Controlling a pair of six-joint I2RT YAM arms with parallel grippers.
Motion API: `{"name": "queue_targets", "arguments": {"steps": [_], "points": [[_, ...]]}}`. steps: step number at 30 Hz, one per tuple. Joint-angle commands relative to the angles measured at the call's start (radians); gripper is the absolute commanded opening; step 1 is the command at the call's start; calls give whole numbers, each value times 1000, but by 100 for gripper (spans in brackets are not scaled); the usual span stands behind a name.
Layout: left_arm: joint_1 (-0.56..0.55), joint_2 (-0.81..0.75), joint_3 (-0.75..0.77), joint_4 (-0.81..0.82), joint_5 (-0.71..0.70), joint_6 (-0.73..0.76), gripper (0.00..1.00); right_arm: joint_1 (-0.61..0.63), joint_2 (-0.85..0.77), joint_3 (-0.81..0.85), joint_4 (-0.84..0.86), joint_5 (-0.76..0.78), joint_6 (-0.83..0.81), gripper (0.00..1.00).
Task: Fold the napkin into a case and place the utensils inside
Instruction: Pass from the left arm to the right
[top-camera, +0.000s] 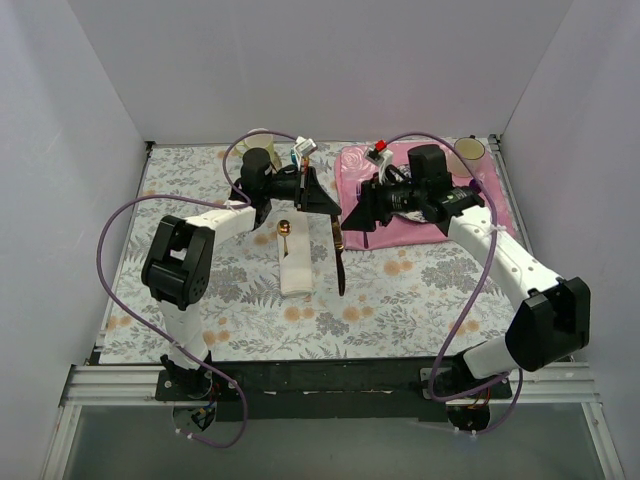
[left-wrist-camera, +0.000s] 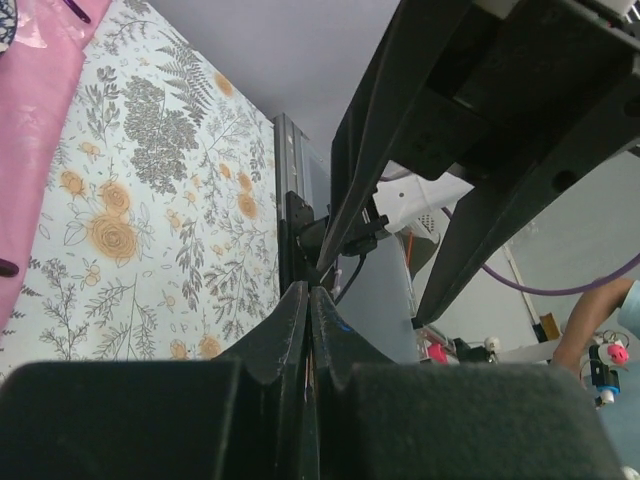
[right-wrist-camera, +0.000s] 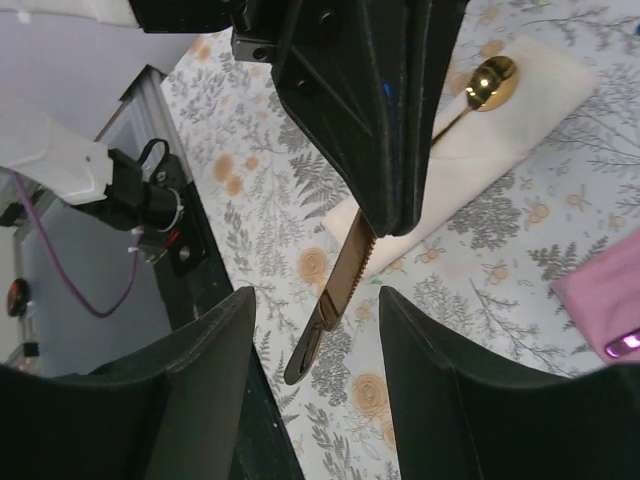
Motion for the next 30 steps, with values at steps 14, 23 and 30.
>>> {"name": "queue_targets", "arguments": {"steps": [14, 23, 30], "points": [[-5, -82, -4, 274, 27, -207, 0, 19, 76, -1, 129, -150, 137, 52], [0, -74, 4, 351, 27, -281, 0, 22, 89, 0, 138, -123, 126, 45], [6, -83, 28, 237, -32, -204, 0, 46, 116, 28, 187, -136, 160, 15]]}}
